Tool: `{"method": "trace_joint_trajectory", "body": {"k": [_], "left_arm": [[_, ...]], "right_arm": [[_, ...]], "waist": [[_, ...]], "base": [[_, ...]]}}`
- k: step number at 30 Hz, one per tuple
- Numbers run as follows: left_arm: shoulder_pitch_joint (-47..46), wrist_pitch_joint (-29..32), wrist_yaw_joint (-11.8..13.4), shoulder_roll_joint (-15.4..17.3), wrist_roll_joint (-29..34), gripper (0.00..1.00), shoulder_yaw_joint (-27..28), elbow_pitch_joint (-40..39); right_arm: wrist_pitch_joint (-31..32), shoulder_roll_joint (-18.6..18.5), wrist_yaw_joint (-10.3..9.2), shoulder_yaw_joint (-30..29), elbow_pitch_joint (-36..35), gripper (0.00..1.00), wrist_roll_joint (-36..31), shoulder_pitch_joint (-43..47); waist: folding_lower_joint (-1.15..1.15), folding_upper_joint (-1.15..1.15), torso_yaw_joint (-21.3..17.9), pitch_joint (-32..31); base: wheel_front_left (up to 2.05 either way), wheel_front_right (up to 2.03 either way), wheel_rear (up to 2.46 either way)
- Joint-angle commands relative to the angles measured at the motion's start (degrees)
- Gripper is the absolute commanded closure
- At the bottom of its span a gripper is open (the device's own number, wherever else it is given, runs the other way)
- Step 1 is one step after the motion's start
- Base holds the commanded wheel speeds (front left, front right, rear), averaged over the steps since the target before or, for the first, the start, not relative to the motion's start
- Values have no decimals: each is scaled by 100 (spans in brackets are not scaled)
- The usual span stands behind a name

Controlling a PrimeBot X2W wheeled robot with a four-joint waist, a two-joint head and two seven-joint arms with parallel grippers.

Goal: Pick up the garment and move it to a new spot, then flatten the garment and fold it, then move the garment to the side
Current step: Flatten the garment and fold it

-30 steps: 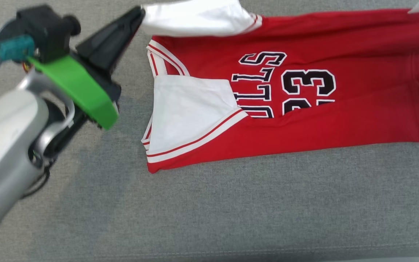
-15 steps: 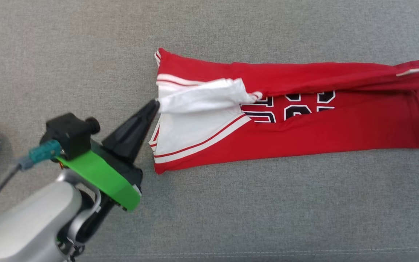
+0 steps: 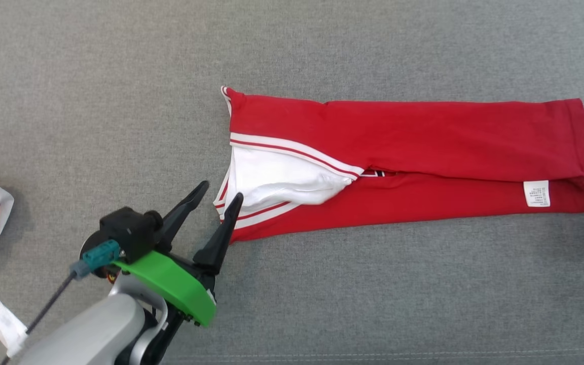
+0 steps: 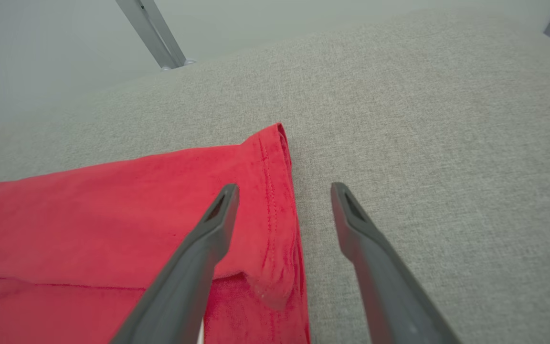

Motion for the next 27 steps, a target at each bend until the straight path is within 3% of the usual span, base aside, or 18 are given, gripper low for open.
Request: {"method": "trace_joint_trajectory", "body": {"k": [1,8,11,20,27], "left_arm": [[202,-33,111,-66,189,0,69,62],[1307,-46,635,-652,1414,0,1103,23],[1876,-47,711,-951,1845,0,1573,76],[3082,-48,357,-1879,3221,0,3084,142],[3661,-48,-9,-2458,4292,0,3798,61]], "right_arm": [[-126,64,0,-55,-10,0,-52,164],[-680,508,0,-30,47,0,-334,577],[-934,682,0,46,141,0,-433,667],[-1279,1249,0,292,576,0,-785,762],[-1305,1480,0,340,751,0,-896,827]], "waist": [[0,0,-70,-181],[0,0,-235,-651],[0,0,-254,-816],[0,0,-173,-1292],[0,0,-55,-1548]], "base": [[0,0,0],[0,0,0],[0,0,0],[0,0,0],[0,0,0]]}}
